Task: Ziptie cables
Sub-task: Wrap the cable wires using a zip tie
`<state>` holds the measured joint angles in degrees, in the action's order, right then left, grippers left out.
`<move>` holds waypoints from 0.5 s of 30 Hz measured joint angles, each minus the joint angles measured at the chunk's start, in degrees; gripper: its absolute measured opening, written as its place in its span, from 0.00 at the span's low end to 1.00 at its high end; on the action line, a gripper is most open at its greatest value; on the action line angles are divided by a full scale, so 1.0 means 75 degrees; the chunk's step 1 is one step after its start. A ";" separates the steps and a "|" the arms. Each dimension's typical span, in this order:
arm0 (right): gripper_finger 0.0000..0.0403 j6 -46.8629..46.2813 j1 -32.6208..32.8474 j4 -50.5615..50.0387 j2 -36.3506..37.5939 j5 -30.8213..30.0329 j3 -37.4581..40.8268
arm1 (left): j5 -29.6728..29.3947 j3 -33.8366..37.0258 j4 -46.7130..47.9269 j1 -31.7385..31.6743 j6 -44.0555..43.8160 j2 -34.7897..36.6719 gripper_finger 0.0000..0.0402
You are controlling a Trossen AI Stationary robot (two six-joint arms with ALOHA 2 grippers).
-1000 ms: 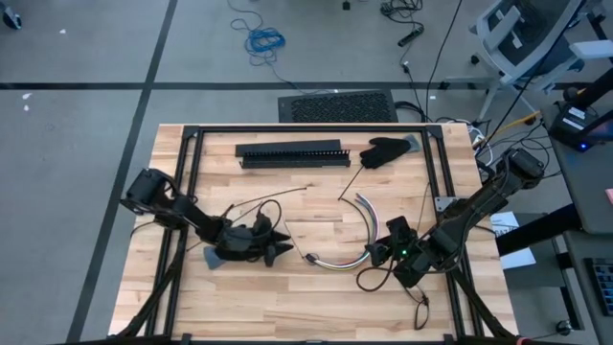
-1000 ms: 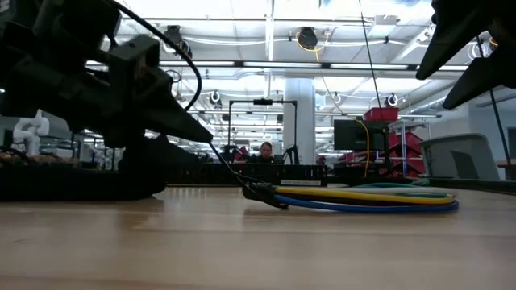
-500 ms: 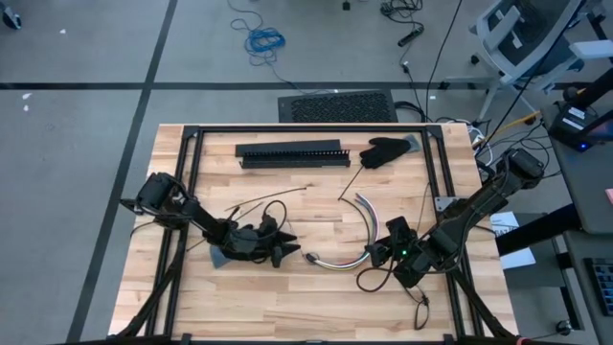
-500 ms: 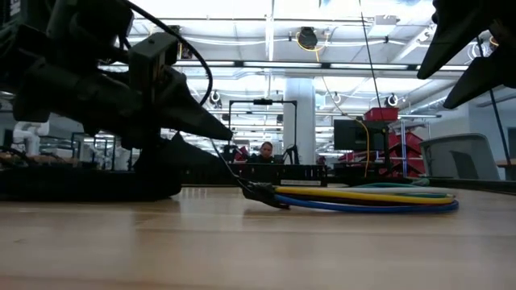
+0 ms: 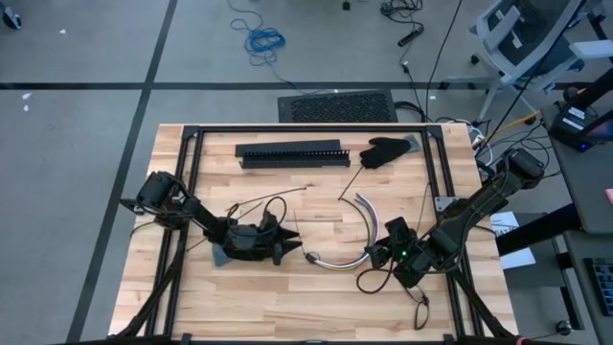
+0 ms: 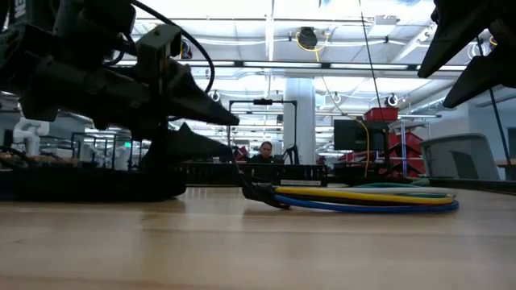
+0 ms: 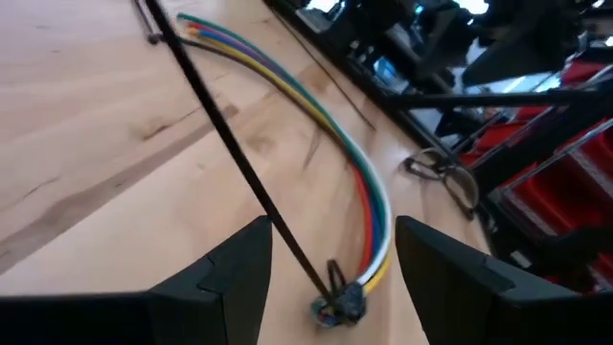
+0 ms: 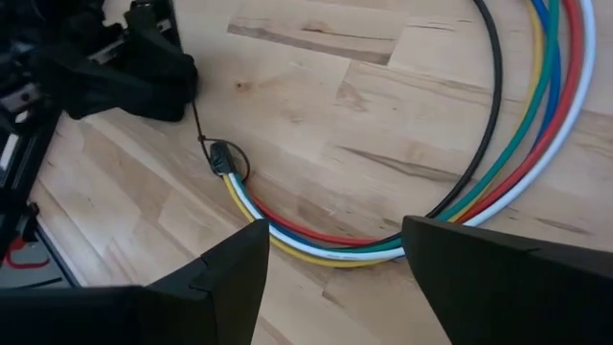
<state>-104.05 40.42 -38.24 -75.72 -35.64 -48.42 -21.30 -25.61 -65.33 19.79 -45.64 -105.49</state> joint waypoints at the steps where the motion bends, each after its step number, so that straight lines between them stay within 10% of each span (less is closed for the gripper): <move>1: 0.58 0.0000 0.0000 0.0018 0.0000 -0.0001 0.0000 | 0.0003 0.0000 0.0119 0.0006 0.0090 0.0000 0.54; 15: 0.58 0.0052 0.0000 0.0084 0.0000 0.0000 0.0000 | -0.0108 0.0000 0.1261 0.0012 0.0350 0.0000 0.54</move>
<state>-103.66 40.42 -37.61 -75.72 -35.64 -48.42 -22.11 -25.61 -55.88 19.88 -43.01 -105.49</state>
